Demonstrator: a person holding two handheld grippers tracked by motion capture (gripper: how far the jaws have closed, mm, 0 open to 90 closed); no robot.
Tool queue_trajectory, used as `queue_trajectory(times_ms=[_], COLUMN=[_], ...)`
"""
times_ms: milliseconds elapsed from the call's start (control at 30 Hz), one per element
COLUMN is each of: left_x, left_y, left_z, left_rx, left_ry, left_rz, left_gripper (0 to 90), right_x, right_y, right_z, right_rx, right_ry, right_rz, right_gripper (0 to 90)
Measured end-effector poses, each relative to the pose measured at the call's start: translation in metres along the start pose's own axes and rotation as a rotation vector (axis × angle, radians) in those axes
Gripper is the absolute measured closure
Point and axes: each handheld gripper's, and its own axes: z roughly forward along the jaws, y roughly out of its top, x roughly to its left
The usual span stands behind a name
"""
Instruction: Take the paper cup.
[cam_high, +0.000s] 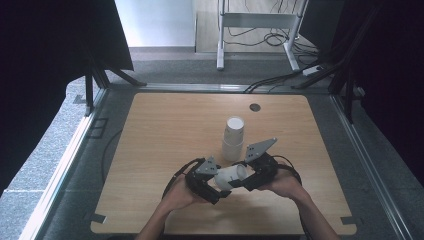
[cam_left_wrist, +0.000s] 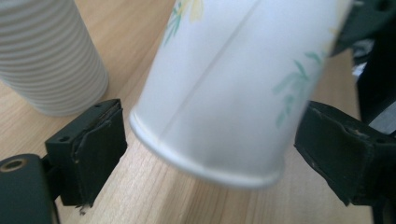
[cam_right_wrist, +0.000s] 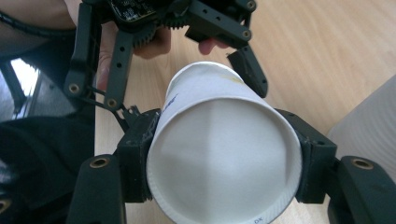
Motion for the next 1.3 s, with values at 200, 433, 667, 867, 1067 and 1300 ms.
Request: queue_trajectory(times_ms=[200,433,667,867,1067,1300], left_x=[0.004,0.004,0.004,0.004,0.003,0.006], left_y=[-0.003,-0.006,-0.008,-0.009,-0.010,-0.009], left_z=[-0.009,-0.009,-0.006,-0.008,-0.008,-0.008], left_rx=[-0.082,-0.104,-0.120,-0.143,-0.138,-0.123], left_ry=[-0.064,-0.105,-0.125,-0.150,-0.152,-0.149], left_rz=[-0.004,0.024,0.042,0.052,0.058,0.038], left_gripper=[13.3,15.7,20.4,29.0,33.8,35.8], right_x=[-0.004,-0.005,-0.005,-0.006,-0.007,-0.009], right_y=[-0.005,-0.010,-0.011,-0.012,-0.013,-0.013], right_z=[-0.006,-0.009,-0.010,-0.008,-0.009,-0.006], right_rx=[-0.066,-0.110,-0.130,-0.129,-0.120,-0.107], right_ry=[0.024,0.075,0.104,0.126,0.138,0.139], right_rz=[-0.007,-0.040,-0.039,-0.048,-0.052,-0.032], right_gripper=[36.7,36.8,36.8,36.8,36.4,31.5])
